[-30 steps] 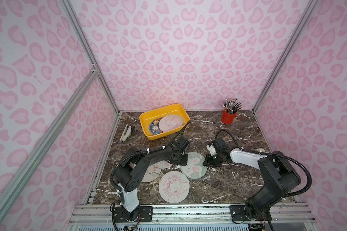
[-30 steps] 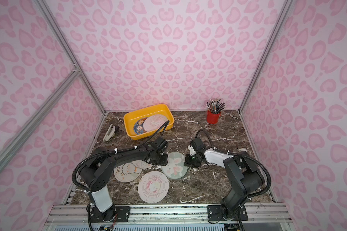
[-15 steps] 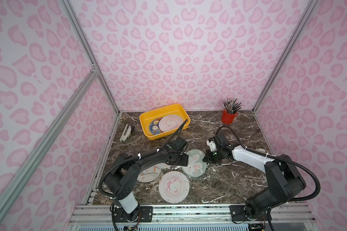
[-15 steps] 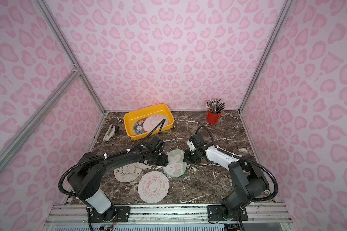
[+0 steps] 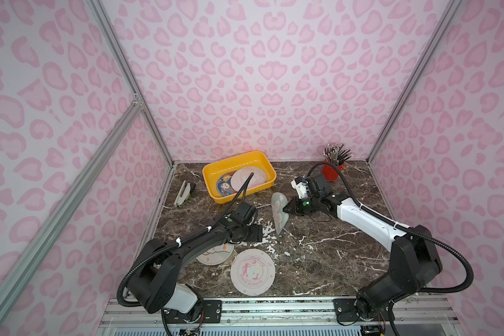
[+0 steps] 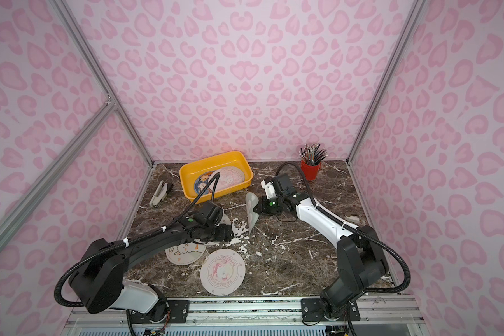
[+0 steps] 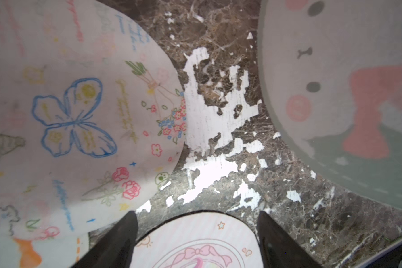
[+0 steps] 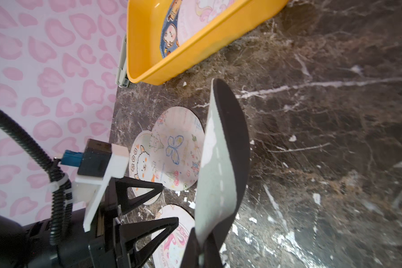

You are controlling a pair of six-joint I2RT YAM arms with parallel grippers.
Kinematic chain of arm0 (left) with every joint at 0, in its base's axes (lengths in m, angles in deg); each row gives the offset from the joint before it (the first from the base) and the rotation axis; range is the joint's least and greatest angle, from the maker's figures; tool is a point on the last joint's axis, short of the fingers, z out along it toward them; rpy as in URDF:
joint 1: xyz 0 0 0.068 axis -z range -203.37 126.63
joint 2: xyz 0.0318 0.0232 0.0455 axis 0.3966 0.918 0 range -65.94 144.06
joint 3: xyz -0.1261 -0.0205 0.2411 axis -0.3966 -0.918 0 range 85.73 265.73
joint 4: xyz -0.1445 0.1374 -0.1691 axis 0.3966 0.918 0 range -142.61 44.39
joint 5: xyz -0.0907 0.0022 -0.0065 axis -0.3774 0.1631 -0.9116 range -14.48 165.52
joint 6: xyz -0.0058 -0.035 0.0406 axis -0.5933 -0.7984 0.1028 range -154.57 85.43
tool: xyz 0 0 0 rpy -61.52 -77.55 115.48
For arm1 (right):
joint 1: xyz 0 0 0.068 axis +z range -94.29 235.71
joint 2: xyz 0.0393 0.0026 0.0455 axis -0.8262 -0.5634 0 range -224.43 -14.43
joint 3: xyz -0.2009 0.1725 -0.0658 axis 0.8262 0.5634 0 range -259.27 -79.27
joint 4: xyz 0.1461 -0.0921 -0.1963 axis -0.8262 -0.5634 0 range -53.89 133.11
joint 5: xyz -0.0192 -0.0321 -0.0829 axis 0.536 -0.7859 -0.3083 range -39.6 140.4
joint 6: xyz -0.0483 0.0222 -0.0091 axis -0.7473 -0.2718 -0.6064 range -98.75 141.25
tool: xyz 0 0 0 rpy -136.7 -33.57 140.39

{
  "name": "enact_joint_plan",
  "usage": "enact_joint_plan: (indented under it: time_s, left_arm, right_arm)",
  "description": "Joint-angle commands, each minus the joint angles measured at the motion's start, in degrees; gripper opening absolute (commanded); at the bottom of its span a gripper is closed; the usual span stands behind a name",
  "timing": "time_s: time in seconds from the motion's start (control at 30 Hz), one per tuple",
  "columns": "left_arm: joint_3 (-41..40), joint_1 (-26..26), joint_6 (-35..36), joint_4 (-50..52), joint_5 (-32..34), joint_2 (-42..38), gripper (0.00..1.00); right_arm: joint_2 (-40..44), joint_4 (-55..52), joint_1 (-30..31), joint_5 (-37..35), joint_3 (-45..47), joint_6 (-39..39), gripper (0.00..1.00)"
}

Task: Put the coasters into the storage box
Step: Pick up the coaster from the center of the board, then place the coaster in the storage box.

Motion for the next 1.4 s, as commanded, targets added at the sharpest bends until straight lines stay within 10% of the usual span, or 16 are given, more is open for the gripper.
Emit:
enact_joint_plan:
  time_s: [0.0,1.07,1.37]
  left_arm:
    - [-1.51,-1.28,0.56,0.36,1.23,-2.27,0.84]
    - [-7.30,-6.43,1.64,2.08,1.59,-8.51,0.89]
    - [-7.11,-6.77,1.55,2.17,1.60,-7.83,0.89]
  right_arm:
    - [-1.76,2.73,0.10,1.55,-2.98,-0.66,0.00]
    - [-53.88,3.63,2.39,10.17,-72.03,-0.06,0.00]
    - [-61.93,2.59,-0.21,3.78,-74.45,3.20,0.00]
